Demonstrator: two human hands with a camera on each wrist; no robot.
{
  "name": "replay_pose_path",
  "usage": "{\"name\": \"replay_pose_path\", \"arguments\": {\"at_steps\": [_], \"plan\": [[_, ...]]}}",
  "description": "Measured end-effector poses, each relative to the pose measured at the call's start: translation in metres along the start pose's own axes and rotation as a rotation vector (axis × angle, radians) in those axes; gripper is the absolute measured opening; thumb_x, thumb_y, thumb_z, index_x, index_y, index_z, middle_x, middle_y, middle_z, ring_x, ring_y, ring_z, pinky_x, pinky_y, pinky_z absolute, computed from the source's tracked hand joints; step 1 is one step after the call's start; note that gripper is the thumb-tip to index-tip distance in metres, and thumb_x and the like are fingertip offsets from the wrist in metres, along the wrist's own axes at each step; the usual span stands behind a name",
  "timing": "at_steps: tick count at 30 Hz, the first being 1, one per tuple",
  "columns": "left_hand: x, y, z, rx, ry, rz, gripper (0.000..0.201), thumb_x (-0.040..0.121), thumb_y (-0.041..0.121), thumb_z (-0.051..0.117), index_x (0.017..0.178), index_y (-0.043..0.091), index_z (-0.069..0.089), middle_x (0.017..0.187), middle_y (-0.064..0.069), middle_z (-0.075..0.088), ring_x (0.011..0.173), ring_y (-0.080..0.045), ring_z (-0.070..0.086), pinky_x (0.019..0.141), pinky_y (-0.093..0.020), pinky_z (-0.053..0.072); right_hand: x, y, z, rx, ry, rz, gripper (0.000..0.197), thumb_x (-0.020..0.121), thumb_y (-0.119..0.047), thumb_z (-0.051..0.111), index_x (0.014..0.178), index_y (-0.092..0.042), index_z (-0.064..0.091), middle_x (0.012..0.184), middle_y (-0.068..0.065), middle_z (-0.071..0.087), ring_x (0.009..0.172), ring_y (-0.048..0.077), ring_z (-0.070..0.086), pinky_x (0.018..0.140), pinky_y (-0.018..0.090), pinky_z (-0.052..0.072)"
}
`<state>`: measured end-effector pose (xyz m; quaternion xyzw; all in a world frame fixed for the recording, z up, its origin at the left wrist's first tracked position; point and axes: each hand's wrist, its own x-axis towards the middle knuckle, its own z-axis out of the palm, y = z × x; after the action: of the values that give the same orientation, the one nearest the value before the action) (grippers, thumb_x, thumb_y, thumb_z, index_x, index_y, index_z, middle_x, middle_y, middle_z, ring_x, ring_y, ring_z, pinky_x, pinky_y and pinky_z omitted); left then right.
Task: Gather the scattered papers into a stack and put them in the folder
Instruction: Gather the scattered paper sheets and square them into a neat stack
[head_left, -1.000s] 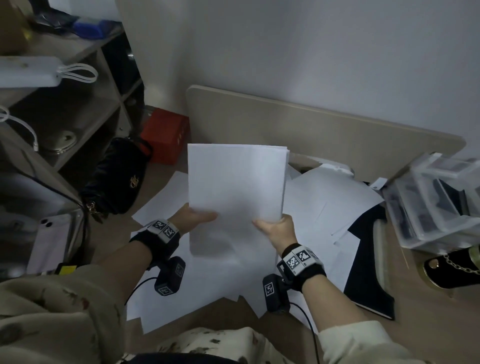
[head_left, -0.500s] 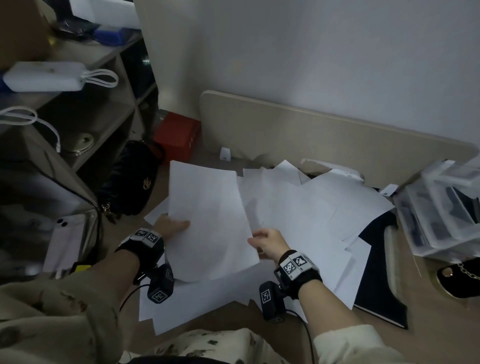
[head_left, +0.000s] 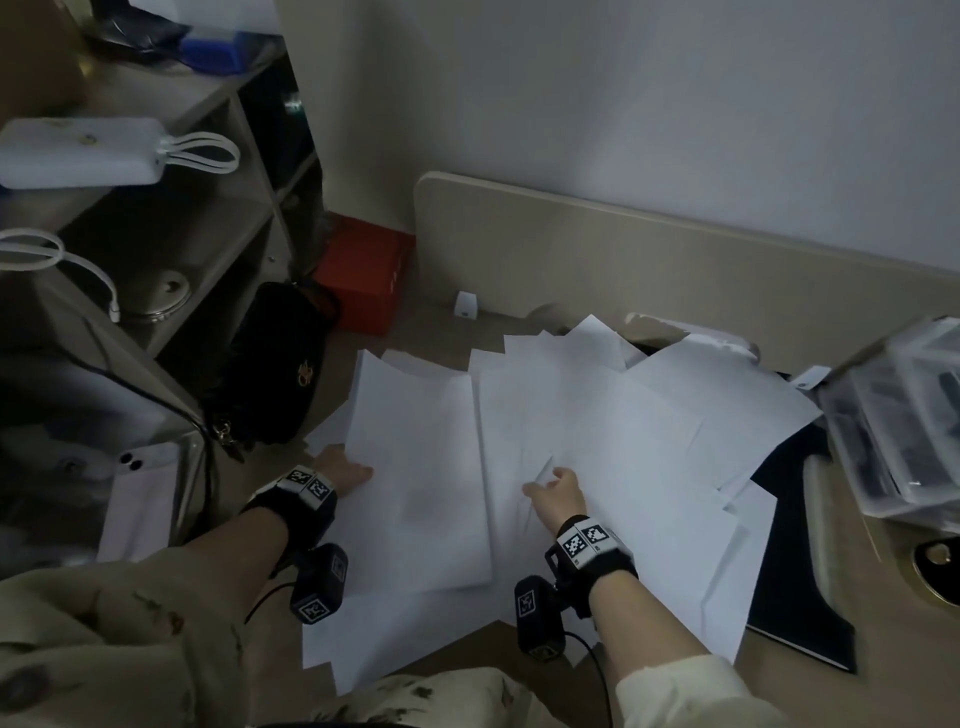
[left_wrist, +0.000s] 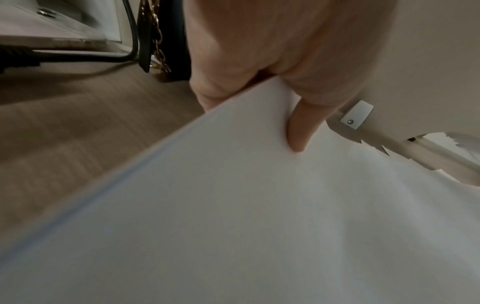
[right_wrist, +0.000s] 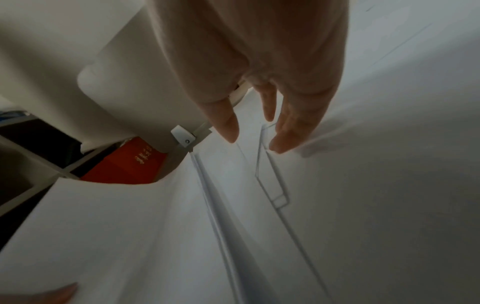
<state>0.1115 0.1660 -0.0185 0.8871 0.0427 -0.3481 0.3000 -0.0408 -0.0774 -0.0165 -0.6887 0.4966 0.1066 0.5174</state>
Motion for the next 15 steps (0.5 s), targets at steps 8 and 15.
{"name": "replay_pose_path", "arguments": {"at_steps": [8, 15], "plan": [[0.001, 0.001, -0.005, -0.007, -0.051, -0.021, 0.038, 0.089, 0.011, 0.060, 0.125, -0.002, 0.057, 0.129, -0.015, 0.058, 0.120, -0.032, 0.054, 0.093, -0.023, 0.038, 0.001, 0.004, 0.014, -0.085, -0.133, -0.008, 0.047, 0.086, -0.023, 0.068, 0.124, 0.003, 0.055, 0.121, 0.012, 0.057, 0.119, 0.026, 0.053, 0.102, 0.034, 0.039], [-0.009, 0.001, -0.010, -0.092, -0.049, 0.012, 0.047, 0.087, 0.016, 0.066, 0.129, 0.000, 0.054, 0.132, -0.014, 0.056, 0.121, -0.032, 0.053, 0.104, -0.036, 0.041, -0.003, 0.007, 0.008, -0.186, 0.035, -0.098, 0.016, 0.084, -0.012, 0.059, 0.078, 0.002, 0.061, 0.081, 0.017, 0.060, 0.079, 0.026, 0.058, 0.074, 0.034, 0.046]]}}
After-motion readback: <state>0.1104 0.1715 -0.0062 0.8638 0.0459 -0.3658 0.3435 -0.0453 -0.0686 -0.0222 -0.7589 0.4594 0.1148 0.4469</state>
